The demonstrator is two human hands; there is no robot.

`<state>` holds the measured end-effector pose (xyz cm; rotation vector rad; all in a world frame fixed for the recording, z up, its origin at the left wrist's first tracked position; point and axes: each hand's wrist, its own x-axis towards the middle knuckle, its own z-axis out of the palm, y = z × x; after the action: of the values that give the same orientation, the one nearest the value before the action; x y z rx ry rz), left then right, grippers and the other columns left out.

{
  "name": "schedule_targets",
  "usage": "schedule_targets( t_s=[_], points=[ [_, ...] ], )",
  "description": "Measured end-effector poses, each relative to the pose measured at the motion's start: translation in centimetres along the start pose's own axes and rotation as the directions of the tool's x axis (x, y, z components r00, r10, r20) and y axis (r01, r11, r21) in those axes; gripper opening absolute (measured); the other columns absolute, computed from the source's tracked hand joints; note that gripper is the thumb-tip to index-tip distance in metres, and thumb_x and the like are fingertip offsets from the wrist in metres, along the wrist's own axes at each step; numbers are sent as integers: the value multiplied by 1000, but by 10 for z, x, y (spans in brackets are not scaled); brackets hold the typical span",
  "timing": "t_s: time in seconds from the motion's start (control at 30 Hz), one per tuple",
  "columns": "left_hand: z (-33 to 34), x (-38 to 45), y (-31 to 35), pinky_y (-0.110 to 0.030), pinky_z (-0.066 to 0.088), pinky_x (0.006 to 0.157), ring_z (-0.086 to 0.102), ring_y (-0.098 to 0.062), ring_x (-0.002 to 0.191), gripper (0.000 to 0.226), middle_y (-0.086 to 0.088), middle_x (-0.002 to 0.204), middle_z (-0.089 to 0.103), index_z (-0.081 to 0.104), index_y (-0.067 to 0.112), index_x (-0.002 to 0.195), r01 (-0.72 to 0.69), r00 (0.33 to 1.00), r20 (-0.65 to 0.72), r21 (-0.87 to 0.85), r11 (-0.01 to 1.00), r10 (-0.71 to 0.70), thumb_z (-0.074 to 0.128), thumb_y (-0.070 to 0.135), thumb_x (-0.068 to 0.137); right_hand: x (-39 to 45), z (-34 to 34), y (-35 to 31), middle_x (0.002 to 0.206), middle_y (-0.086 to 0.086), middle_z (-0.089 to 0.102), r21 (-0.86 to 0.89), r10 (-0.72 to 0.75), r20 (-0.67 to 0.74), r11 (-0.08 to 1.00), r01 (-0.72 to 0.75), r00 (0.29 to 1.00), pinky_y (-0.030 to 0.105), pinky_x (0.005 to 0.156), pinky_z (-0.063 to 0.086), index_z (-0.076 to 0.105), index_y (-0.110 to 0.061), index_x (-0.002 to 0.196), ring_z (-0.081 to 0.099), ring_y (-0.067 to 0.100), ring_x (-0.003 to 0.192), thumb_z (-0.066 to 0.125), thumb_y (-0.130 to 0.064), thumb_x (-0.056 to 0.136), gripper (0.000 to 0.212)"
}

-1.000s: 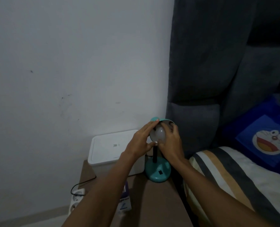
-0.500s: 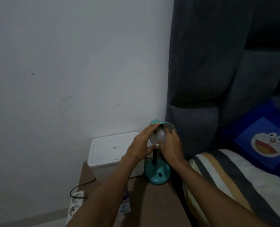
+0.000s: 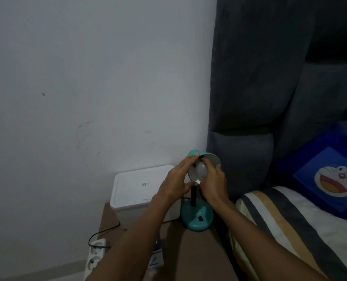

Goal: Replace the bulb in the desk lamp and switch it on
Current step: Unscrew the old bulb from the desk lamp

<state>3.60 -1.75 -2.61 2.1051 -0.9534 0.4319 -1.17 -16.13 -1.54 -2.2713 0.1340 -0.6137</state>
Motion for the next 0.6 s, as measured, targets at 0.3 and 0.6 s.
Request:
schedule_targets(
  t_s=[0.3,0.6],
  points=[
    [-1,-1,-4,-44,46,117,43,-18,151,96,-4,164,43,37,15,161,15,1000,15,9,1000,-15,88,4,80,3,3,-4,138,15,47,44,36,17,998,-37,999,40,100,50,52,-25,141,54,30,122,64,-17,94,50],
    [0,0,-6,-42,44,119,43,-18,150,94,-4,164,44,38,11,160,20,1000,7,16,1000,-20,88,5,81,3,-6,-5,128,15,55,63,86,-11,994,-86,996,26,82,46,53,-22,138,60,27,108,65,-9,92,49]
  ],
)
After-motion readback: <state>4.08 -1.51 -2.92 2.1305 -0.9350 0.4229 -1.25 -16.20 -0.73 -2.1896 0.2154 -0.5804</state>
